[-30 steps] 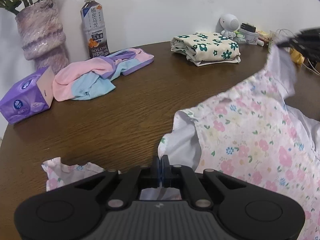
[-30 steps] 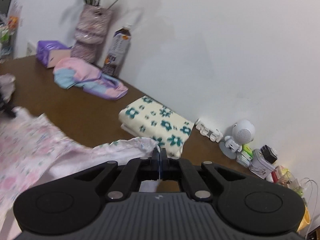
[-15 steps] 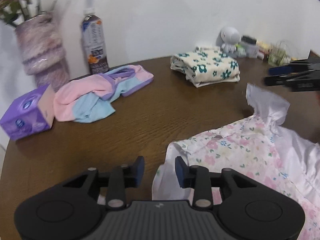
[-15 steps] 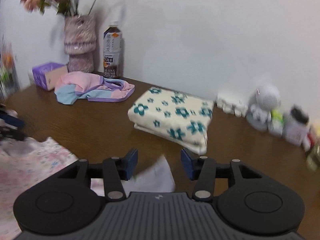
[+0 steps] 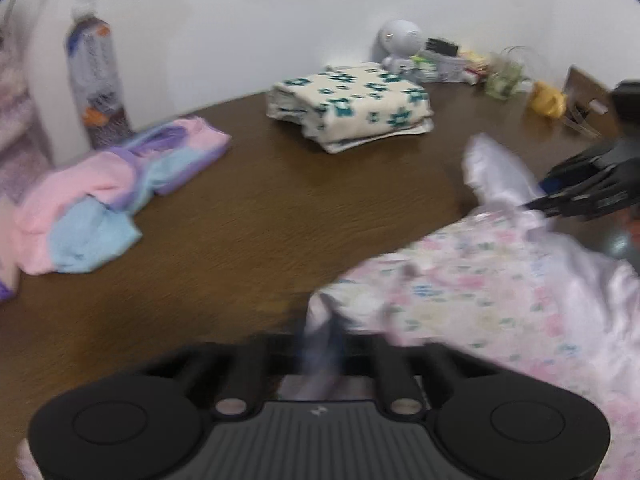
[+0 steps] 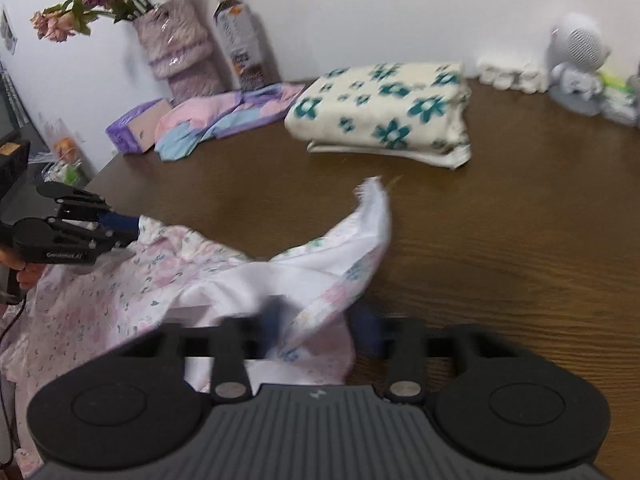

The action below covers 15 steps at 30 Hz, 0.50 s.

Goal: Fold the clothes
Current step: 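Grasp the white lining edge with the right gripper and lift it toward the left gripper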

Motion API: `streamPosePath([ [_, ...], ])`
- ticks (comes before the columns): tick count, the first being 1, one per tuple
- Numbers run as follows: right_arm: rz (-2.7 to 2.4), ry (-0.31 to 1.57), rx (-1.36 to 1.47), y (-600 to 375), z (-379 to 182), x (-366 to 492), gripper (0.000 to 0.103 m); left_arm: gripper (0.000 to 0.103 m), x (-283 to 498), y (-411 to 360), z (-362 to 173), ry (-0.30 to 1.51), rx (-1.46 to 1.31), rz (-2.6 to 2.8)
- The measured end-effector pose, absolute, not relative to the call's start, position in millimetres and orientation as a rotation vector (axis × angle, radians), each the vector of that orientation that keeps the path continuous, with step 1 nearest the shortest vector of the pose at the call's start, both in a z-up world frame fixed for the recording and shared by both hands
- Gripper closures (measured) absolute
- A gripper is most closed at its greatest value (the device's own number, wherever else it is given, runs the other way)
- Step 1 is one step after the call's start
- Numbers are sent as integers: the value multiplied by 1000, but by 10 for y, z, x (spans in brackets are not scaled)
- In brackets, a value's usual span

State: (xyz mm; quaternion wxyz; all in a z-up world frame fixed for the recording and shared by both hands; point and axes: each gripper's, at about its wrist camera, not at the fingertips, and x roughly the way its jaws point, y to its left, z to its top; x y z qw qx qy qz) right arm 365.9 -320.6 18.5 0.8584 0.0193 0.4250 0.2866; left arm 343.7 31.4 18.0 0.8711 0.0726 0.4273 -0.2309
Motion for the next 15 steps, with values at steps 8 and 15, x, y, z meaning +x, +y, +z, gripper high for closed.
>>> streamPosePath([
  [8, 487, 558, -305, -2949, 672, 3419, 102, 103, 3103, 92, 516, 524, 482, -287],
  [15, 358, 489, -544, -2534, 402, 3671, 101, 103, 3235, -97, 295, 479, 676, -176],
])
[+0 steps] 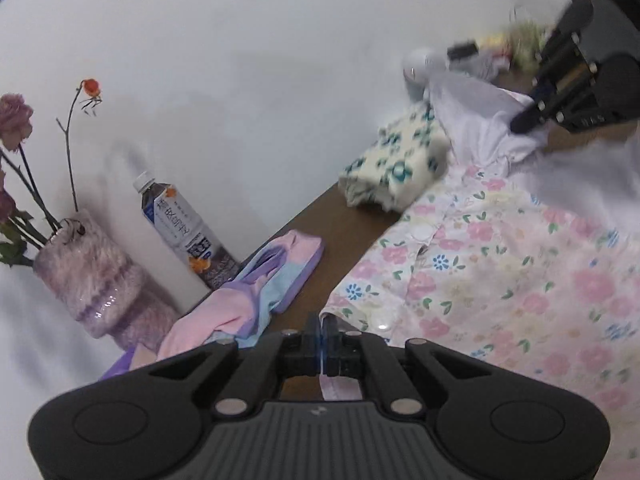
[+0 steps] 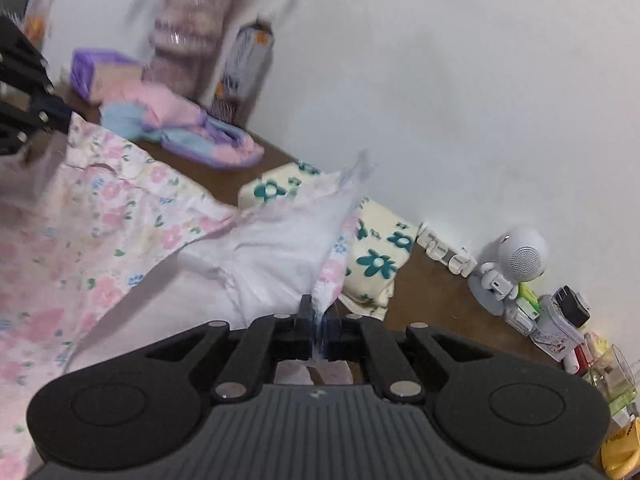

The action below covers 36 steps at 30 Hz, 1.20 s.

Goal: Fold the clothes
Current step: 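Grasp the white lining edge with the right gripper and lift it toward the left gripper, then lay the lining down and open both grippers over the garment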

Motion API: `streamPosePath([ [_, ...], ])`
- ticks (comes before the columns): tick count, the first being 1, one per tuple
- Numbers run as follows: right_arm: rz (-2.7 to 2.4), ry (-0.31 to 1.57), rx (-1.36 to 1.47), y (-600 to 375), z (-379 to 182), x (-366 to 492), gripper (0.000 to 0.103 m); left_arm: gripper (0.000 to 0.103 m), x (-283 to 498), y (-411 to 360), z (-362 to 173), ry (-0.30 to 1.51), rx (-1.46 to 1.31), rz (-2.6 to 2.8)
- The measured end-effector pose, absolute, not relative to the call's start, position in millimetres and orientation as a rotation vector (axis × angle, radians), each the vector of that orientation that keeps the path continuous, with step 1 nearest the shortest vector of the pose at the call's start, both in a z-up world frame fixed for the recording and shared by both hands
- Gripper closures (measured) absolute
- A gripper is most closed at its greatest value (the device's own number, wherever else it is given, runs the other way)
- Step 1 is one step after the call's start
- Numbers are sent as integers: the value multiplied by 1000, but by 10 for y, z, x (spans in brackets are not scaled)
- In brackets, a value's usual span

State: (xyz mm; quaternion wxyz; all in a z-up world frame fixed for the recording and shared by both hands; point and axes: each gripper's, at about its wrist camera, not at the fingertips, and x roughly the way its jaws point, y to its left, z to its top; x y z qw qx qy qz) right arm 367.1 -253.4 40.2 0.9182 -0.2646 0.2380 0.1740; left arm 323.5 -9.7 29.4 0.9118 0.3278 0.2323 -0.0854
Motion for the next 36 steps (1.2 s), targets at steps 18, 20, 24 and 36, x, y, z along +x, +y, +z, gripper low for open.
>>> streamPosePath([
  [18, 404, 658, -140, -3040, 560, 3836, 57, 78, 3137, 406, 308, 591, 446, -78],
  [20, 420, 725, -109, -3235, 542, 3647, 56, 70, 2960, 531, 394, 628, 370, -95],
  [24, 414, 821, -80, -3467, 372, 3244, 43, 62, 2433, 657, 492, 695, 232, -206],
  [36, 416, 869, 28, -3487, 164, 2570, 101, 57, 1600, 375, 155, 768, 203, -300],
])
